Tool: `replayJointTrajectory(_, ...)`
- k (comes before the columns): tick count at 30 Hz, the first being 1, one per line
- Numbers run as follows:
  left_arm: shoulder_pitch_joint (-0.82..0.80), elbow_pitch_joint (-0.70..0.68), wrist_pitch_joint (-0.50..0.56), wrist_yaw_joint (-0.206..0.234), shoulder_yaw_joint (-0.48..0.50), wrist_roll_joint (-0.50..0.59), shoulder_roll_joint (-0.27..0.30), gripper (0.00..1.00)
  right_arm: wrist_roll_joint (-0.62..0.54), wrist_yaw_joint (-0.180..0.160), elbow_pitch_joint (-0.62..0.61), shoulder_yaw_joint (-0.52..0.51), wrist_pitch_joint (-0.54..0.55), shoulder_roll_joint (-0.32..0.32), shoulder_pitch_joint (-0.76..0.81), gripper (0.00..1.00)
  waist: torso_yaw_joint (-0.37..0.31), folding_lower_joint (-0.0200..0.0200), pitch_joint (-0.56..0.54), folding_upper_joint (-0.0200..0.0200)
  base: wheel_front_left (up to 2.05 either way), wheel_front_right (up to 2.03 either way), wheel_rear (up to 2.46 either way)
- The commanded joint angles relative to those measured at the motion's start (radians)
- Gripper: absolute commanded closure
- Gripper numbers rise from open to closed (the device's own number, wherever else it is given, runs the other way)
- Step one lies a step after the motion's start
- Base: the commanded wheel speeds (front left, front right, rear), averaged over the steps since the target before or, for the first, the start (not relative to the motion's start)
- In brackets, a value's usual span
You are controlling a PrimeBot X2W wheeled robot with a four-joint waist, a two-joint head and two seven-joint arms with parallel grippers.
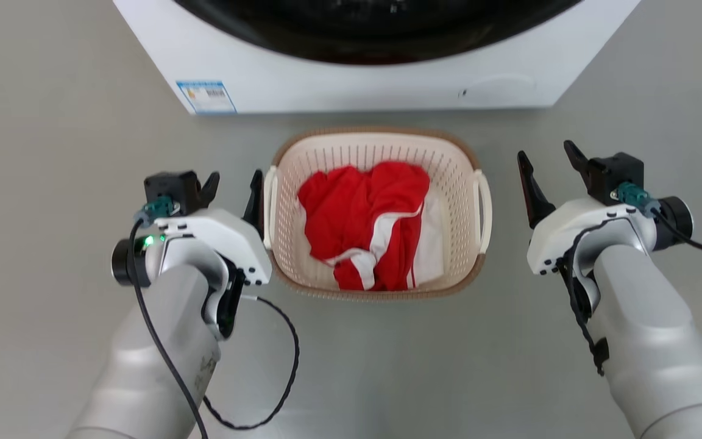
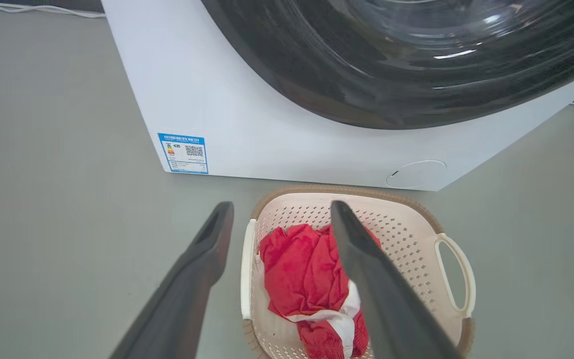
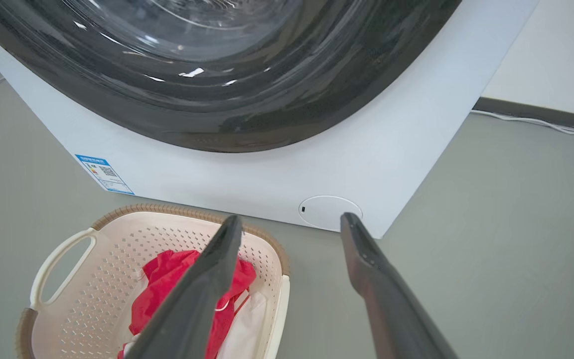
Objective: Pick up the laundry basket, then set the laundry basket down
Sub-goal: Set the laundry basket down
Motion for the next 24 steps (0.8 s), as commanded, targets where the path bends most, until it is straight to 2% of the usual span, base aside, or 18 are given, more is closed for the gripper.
replayJointTrajectory(1,0.024,-0.024,-0.005,-0.008,0.038,0.019,0.022,0.00,0.001,0.006,-0.034,0.014,-0.013,0.017,0.041,0.00,0.000,-0.0001,-0.058,0.0000,0.00,0.00,0.00)
replayJointTrajectory(9,0.105,-0.064,-0.005,-0.018,0.116,0.073,0.014,0.00,0.006,0.006,-0.144,-0.012,-0.013,0.017,0.149,0.00,0.005,-0.0001,-0.152,0.0000,0.00,0.00,0.00)
replayJointTrajectory(15,0.182,-0.135,-0.005,-0.011,0.200,0.110,0.016,0.00,-0.015,0.006,-0.247,-0.052,-0.013,0.017,0.240,0.00,0.018,-0.0001,-0.202,0.0000,0.00,0.00,0.00)
replayJointTrajectory(24,0.326,-0.244,-0.005,-0.004,0.284,0.209,0.032,0.00,-0.015,0.006,-0.338,-0.073,-0.014,0.017,0.341,0.00,0.023,-0.0001,-0.267,0.0000,0.00,0.00,0.00)
